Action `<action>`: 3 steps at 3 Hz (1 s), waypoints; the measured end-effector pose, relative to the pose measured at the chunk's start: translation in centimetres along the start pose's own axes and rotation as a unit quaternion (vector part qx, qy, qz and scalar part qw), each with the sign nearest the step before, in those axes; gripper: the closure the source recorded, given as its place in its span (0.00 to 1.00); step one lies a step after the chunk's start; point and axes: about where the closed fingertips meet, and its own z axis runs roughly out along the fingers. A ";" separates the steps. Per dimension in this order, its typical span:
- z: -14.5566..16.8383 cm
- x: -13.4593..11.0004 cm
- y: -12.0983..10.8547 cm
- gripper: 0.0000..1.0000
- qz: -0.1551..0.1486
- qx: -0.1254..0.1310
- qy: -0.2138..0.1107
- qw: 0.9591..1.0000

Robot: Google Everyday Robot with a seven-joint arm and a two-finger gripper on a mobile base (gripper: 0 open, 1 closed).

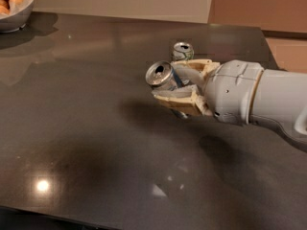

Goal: Place redbull can upright

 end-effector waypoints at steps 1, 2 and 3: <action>-0.5 0.3 -0.3 1.00 0.077 -0.007 -0.031 0.996; -0.9 0.7 -0.5 1.00 0.155 -0.015 -0.071 0.985; -1.0 0.8 -0.2 1.00 0.218 -0.024 -0.106 0.970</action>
Offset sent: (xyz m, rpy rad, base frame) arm 0.0045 -0.0286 -0.0042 0.4965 0.3184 0.0046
